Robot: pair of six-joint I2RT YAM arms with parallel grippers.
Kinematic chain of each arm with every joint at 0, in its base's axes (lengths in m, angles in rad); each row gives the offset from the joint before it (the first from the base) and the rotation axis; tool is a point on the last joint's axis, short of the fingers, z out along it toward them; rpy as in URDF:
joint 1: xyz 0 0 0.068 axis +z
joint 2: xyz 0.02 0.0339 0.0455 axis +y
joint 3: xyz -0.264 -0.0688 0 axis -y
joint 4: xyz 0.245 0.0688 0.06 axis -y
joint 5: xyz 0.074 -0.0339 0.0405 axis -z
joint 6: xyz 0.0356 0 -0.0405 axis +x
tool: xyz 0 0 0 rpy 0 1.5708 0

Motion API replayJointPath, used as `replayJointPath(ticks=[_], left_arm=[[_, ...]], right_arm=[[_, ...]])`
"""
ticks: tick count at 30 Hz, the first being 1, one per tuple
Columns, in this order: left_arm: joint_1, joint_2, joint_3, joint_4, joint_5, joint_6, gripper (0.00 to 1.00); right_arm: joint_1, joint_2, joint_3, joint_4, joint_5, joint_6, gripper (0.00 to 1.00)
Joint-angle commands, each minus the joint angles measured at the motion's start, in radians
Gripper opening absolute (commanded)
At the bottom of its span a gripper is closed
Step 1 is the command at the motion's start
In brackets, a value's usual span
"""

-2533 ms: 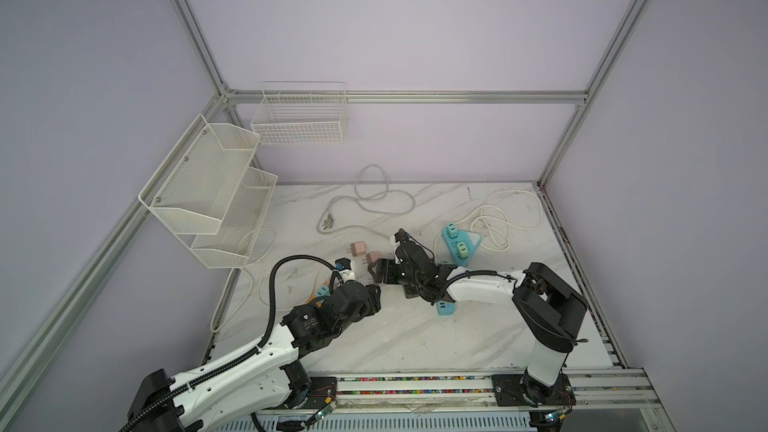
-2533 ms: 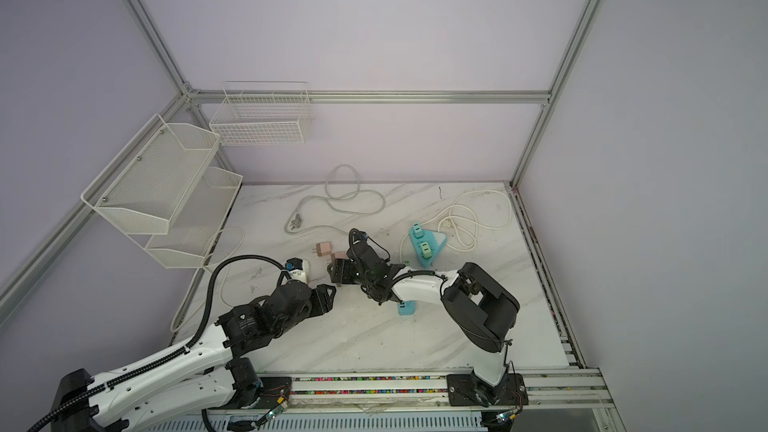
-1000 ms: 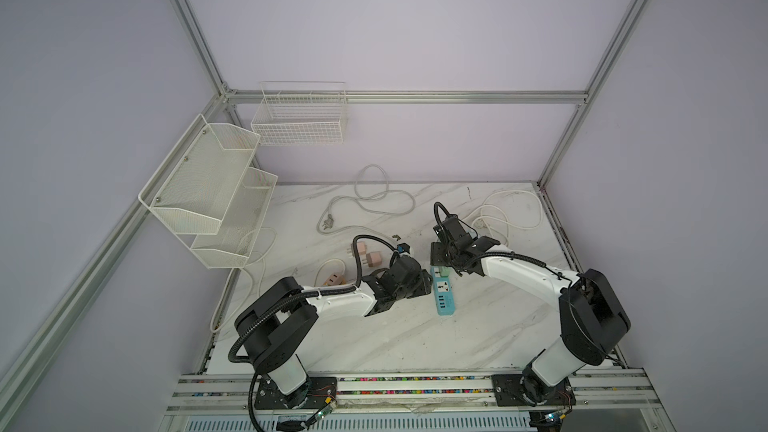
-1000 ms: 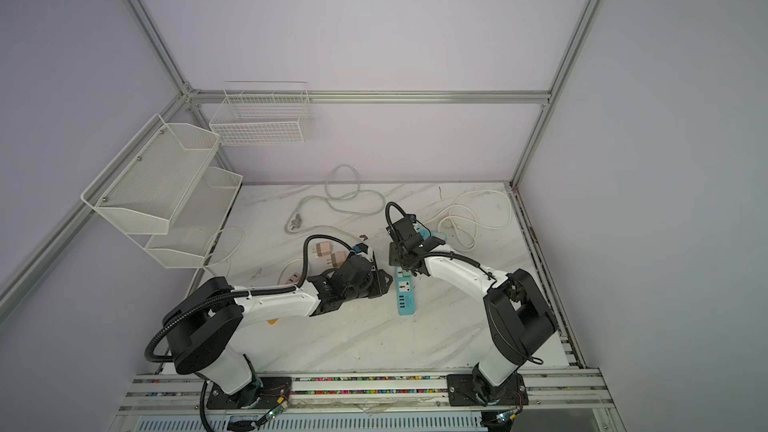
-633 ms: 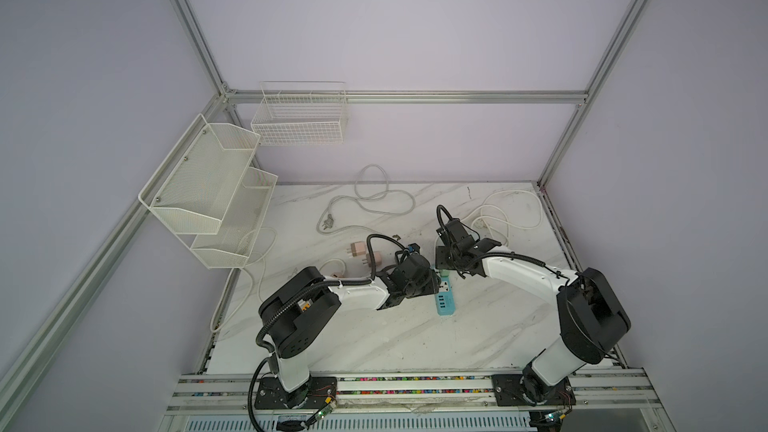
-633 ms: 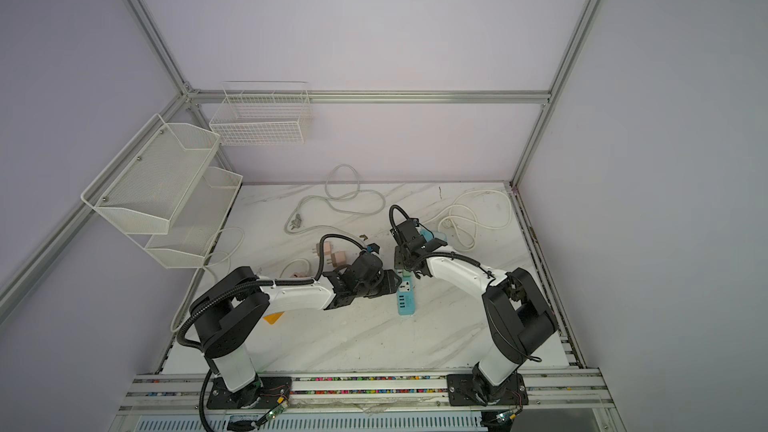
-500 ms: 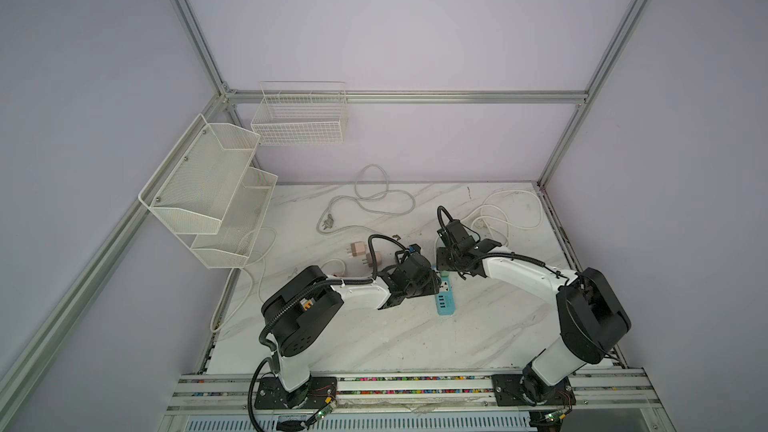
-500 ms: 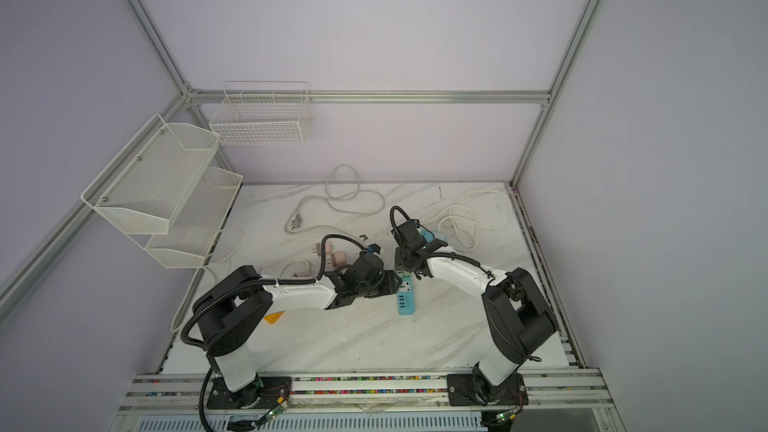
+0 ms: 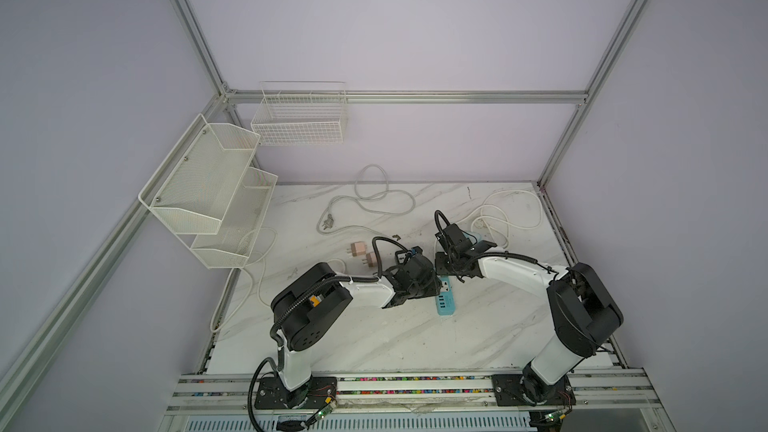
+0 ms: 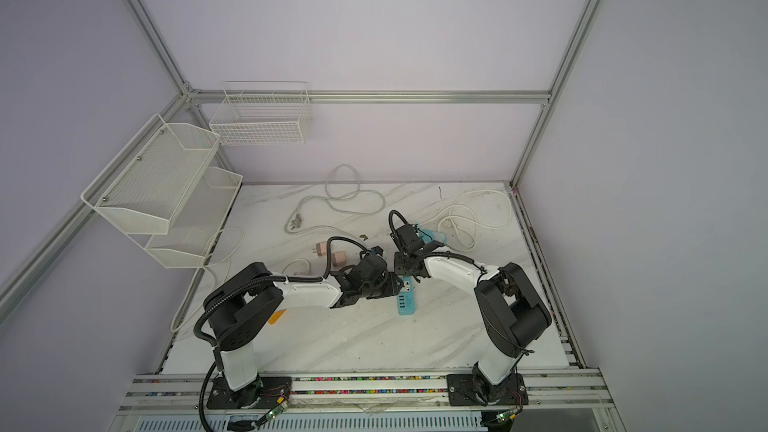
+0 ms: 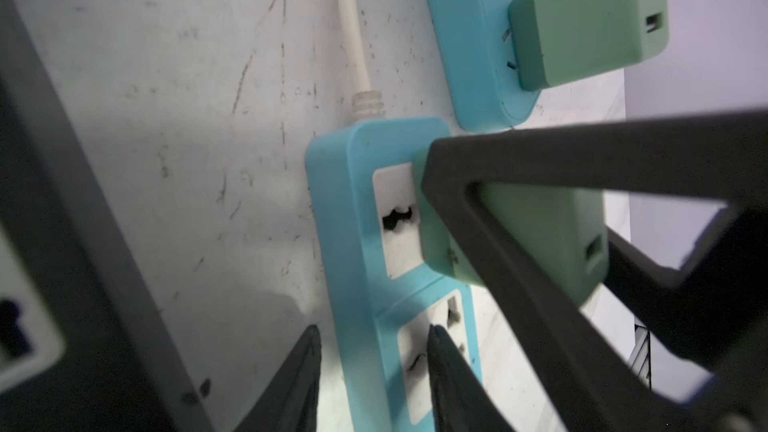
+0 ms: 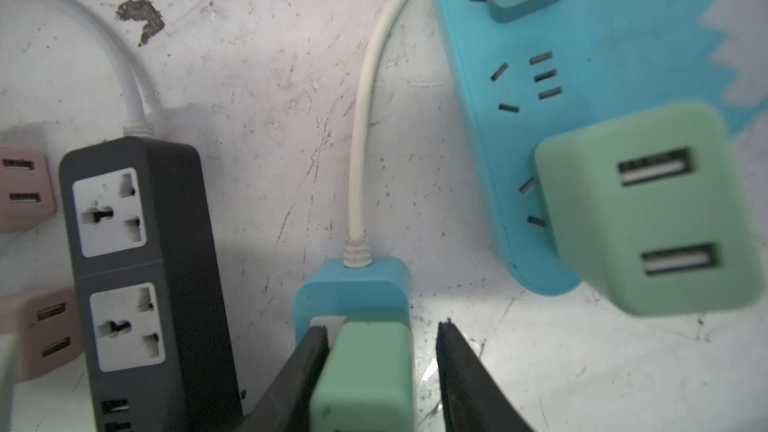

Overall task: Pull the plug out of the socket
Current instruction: 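Move the right gripper to the teal strip's green adapter while the left holds the strip, then close the right gripper on the green adapter while the left holds the teal strip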

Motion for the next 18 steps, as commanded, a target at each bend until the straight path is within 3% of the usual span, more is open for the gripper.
replayJointPath(ticks=[1, 18], left_arm=[[-0.006, 0.018, 0.086, -0.030, 0.005, -0.009, 0.40], [-0.049, 0.050, 0.083, -0.129, -0.024, -0.076, 0.33]], right_arm=[[-0.004, 0.016, -0.016, 0.003, -0.017, -0.012, 0.45], [-0.002, 0.004, -0.004, -0.034, -0.014, -0.030, 0.30]])
